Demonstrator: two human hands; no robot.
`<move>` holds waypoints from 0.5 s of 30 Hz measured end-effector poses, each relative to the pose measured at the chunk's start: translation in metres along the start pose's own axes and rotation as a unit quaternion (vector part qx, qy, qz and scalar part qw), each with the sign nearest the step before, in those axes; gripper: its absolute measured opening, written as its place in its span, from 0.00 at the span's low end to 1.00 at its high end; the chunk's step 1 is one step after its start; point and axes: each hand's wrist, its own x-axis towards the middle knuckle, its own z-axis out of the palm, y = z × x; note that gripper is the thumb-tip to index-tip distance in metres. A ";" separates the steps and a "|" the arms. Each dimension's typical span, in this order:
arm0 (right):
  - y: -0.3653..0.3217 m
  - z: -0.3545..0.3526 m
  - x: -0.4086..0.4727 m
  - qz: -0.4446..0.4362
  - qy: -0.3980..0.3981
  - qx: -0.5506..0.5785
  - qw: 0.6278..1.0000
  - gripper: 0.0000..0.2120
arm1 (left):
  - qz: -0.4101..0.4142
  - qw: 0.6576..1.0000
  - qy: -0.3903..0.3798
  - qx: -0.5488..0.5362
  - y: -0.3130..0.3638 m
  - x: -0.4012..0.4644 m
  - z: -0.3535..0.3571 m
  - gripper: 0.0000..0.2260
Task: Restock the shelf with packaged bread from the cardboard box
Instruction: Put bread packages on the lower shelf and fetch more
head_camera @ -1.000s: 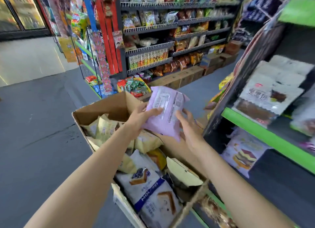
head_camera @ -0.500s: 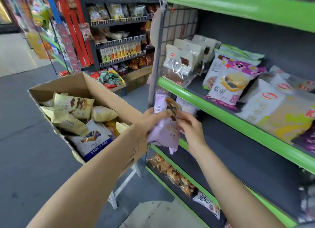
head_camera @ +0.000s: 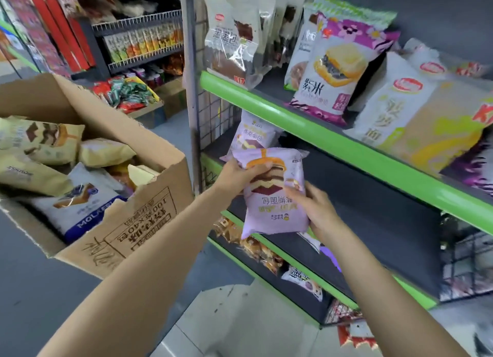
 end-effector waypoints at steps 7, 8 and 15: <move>0.042 -0.020 0.039 0.075 0.200 0.133 0.968 0.45 | -0.029 0.982 0.161 -0.099 -0.046 0.050 0.043 0.19; 0.051 -0.018 0.041 0.101 0.172 0.207 0.958 0.38 | -0.030 0.975 0.178 -0.132 -0.050 0.055 0.051 0.19; 0.064 -0.034 0.051 0.012 0.143 0.156 0.977 0.08 | 0.002 0.971 0.133 -0.198 -0.072 0.071 0.069 0.21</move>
